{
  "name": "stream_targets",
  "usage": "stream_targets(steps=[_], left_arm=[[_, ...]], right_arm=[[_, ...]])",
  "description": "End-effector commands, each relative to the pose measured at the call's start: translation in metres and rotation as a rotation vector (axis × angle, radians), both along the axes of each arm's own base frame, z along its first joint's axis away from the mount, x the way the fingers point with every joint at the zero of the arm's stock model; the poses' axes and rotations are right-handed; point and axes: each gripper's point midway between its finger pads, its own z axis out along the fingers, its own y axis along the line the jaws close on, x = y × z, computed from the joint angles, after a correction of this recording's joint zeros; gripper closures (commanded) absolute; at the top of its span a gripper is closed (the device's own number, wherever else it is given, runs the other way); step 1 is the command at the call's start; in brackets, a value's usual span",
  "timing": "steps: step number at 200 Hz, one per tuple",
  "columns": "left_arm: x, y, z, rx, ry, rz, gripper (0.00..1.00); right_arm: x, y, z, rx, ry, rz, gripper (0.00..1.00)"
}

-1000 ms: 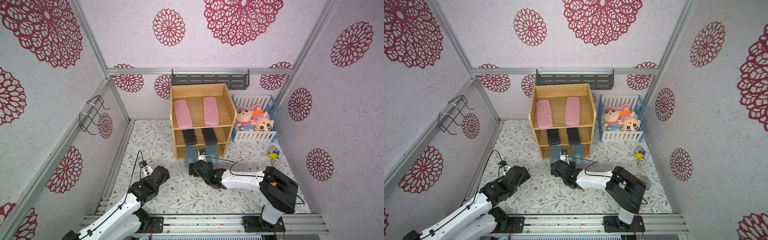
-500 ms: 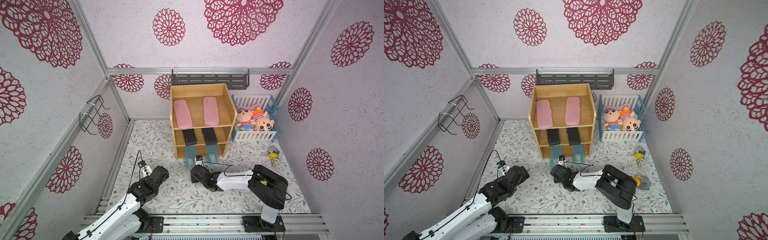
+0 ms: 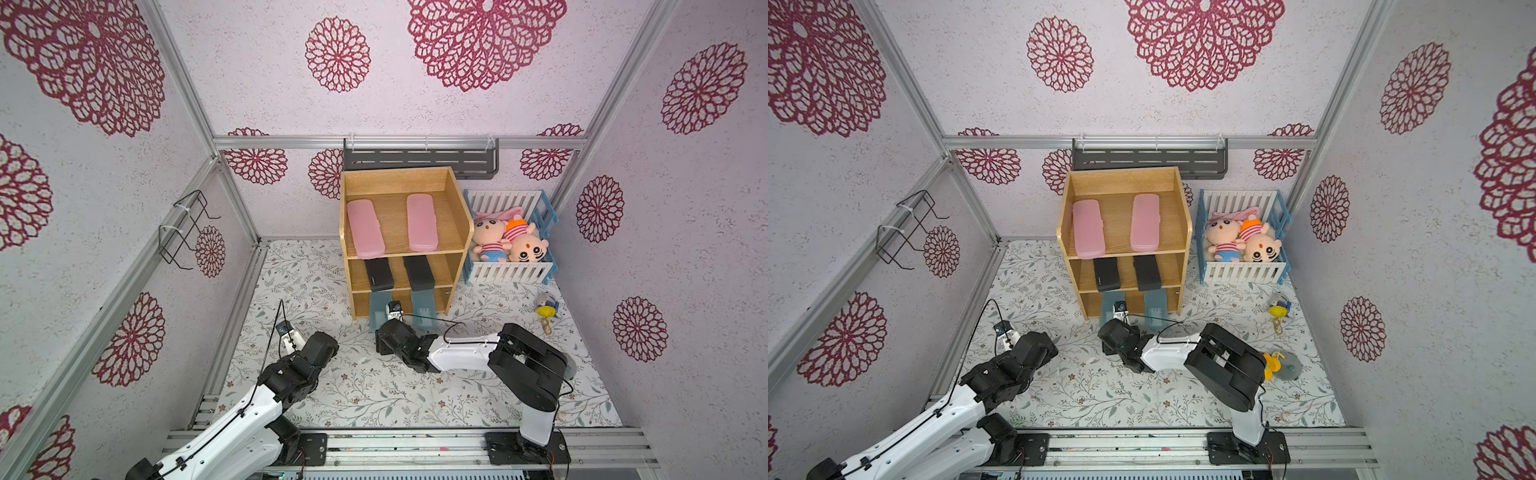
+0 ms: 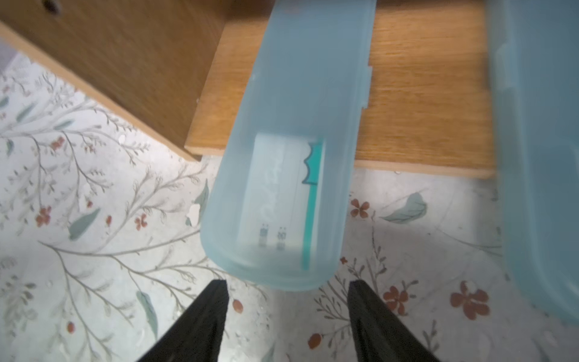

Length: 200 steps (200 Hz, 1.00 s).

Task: Place the pencil cases on the shelf according to color
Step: Place the pencil case on the shelf, then reset both arms

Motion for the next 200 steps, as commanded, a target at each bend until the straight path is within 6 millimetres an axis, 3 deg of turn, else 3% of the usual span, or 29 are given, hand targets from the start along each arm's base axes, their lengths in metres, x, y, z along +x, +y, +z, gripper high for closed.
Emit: stream_targets(steps=[1,21,69,97,127,163,200], left_arm=[[0.007,0.009,0.022,0.051,-0.05,0.03,0.03],[0.014,0.012,0.039,0.083,-0.099,0.035,0.03],[0.035,0.029,0.085,0.245,-0.258,0.079,0.03],[0.04,0.055,0.106,0.387,-0.328,0.155,0.03],[0.042,0.088,0.107,0.468,-0.38,0.247,0.03],[0.057,0.107,0.091,0.487,-0.508,0.247,0.03],[0.09,0.11,0.072,0.565,-0.457,0.218,0.03]], right_arm=[[-0.009,-0.019,0.022,0.017,-0.027,-0.016,0.16],[-0.023,-0.047,0.03,0.013,-0.044,-0.045,0.01],[-0.034,-0.134,0.089,-0.064,-0.258,-0.206,0.01],[-0.029,-0.181,0.131,-0.167,-0.449,-0.272,0.01],[-0.009,-0.232,0.158,-0.232,-0.573,-0.35,0.01],[0.021,-0.291,0.149,-0.292,-0.587,-0.485,0.01],[0.035,-0.341,0.127,-0.325,-0.61,-0.636,0.01]])
